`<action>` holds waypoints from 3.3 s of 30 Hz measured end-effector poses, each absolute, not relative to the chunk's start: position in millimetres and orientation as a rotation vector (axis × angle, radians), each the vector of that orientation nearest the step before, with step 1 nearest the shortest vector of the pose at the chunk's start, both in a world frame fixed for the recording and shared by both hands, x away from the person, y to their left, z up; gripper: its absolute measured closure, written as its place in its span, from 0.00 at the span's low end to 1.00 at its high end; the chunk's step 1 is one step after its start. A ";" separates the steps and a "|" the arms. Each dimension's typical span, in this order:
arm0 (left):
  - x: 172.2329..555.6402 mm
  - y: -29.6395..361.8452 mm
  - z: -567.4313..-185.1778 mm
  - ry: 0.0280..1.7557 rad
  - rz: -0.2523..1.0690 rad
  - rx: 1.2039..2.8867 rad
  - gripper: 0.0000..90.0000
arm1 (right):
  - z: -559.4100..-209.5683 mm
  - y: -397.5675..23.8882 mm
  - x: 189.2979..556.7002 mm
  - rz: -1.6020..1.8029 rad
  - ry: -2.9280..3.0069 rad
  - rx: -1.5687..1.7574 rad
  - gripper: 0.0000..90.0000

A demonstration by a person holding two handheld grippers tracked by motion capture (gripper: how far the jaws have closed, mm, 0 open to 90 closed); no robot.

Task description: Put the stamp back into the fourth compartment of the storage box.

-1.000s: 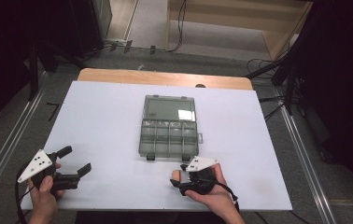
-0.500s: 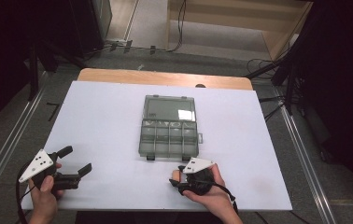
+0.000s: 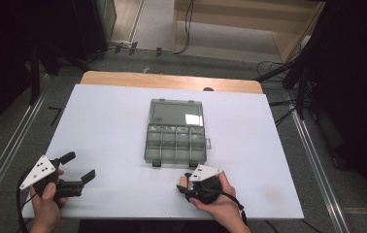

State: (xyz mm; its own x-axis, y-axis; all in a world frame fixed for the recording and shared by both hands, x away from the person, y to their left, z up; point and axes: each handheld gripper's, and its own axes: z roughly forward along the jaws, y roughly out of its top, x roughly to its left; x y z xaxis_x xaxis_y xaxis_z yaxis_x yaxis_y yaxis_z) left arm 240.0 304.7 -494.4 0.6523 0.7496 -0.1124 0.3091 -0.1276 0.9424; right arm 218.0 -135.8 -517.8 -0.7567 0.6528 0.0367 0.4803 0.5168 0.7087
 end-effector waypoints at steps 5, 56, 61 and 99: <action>239.8 304.9 -494.3 0.861 0.475 1.712 0.00 | -517.8 -136.8 218.7 1.082 2.522 0.965 0.53; 238.1 303.1 -494.4 0.835 0.487 1.710 0.00 | -494.5 -164.5 230.9 1.231 2.464 1.047 0.53; 237.8 303.0 -494.4 0.833 0.490 1.713 0.00 | -490.7 -164.9 232.2 1.231 2.457 1.048 0.53; 237.7 304.1 -494.5 0.832 0.487 1.704 0.00 | -470.0 -178.5 259.3 1.275 2.398 1.110 0.53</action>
State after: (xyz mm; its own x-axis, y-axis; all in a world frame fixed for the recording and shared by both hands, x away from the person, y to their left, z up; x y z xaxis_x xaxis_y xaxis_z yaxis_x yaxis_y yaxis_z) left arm 237.7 304.1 -494.5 0.6659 0.7399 -0.0956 0.2795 -0.1286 0.9515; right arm 259.3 -178.5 -470.0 -0.6956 0.7011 0.1572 0.5222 0.3432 0.7807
